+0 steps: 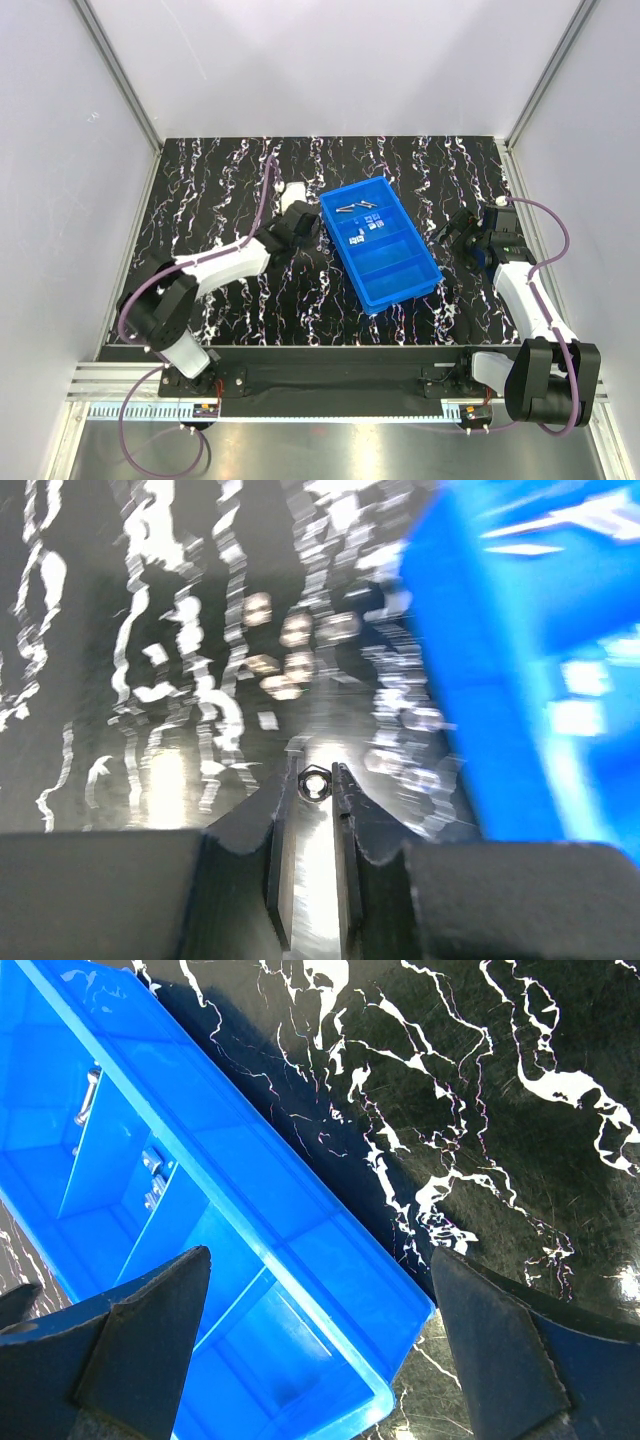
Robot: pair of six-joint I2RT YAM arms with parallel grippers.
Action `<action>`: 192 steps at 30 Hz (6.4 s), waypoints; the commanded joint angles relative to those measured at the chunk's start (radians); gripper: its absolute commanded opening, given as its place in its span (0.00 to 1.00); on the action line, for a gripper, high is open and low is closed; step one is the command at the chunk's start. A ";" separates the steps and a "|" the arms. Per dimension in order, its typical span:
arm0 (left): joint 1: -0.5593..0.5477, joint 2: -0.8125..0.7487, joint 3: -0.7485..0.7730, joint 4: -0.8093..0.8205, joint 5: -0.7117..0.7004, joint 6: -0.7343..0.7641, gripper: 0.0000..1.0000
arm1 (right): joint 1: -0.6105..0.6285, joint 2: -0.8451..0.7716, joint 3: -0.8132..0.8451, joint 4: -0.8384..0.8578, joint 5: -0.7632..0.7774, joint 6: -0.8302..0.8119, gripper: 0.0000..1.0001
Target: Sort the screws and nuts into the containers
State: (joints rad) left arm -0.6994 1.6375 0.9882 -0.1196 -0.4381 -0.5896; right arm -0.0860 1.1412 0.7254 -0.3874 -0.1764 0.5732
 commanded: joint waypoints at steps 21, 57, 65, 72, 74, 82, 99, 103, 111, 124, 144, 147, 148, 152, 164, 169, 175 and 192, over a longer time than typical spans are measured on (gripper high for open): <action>-0.304 0.271 0.409 0.115 0.191 0.195 0.16 | 0.003 -0.041 0.017 0.008 0.040 -0.016 1.00; -0.106 -0.119 0.068 -0.100 -0.089 0.034 0.68 | 0.003 -0.012 0.118 -0.038 0.037 -0.012 1.00; -0.103 0.159 0.214 -0.127 -0.090 -0.004 0.64 | 0.003 0.031 0.143 -0.027 0.021 -0.010 1.00; -0.089 0.216 0.214 -0.100 -0.120 -0.033 0.59 | 0.003 0.015 0.126 -0.028 0.037 -0.016 1.00; -0.083 0.223 0.208 -0.083 -0.133 -0.035 0.58 | 0.003 0.017 0.124 -0.030 0.037 -0.016 1.00; -0.075 0.275 0.207 -0.037 -0.107 -0.032 0.55 | 0.003 0.019 0.128 -0.031 0.037 -0.016 1.00; -0.069 0.335 0.199 -0.057 -0.083 -0.078 0.38 | 0.003 0.029 0.123 -0.034 0.040 -0.012 1.00; -0.072 0.332 0.181 -0.058 -0.074 -0.101 0.29 | 0.003 0.026 0.128 -0.041 0.043 -0.015 1.00; -0.087 0.300 0.152 -0.071 -0.091 -0.107 0.30 | 0.003 0.017 0.120 -0.038 0.040 -0.009 1.00; -0.097 0.269 0.121 -0.055 -0.108 -0.113 0.11 | 0.003 -0.003 0.112 -0.038 0.040 -0.010 1.00; -0.101 0.022 0.021 -0.140 -0.122 -0.142 0.49 | 0.003 -0.008 0.101 -0.033 0.032 -0.009 1.00; -0.101 0.019 -0.016 -0.129 -0.125 -0.148 0.49 | 0.003 -0.005 0.098 -0.028 0.028 -0.007 1.00; -0.101 0.019 -0.022 -0.123 -0.120 -0.145 0.49 | 0.003 -0.005 0.098 -0.027 0.026 -0.006 1.00; -0.088 0.028 -0.052 -0.094 -0.100 -0.136 0.49 | 0.003 -0.006 0.100 -0.033 0.023 -0.007 1.00; -0.084 0.077 -0.057 -0.074 -0.053 -0.144 0.48 | 0.003 -0.014 0.098 -0.037 0.028 -0.006 0.99; -0.084 0.085 -0.075 -0.075 -0.051 -0.156 0.45 | 0.003 -0.011 0.101 -0.036 0.025 -0.006 1.00; -0.084 0.094 -0.091 -0.080 -0.037 -0.159 0.38 | 0.003 -0.009 0.104 -0.038 0.026 -0.004 1.00; -0.084 0.125 -0.098 -0.048 -0.027 -0.122 0.19 | 0.003 -0.015 0.106 -0.047 0.038 -0.006 1.00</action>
State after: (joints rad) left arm -0.7879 1.7370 0.9100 -0.1596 -0.4976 -0.7074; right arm -0.0860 1.1454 0.8150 -0.4400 -0.1478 0.5720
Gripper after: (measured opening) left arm 0.220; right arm 0.994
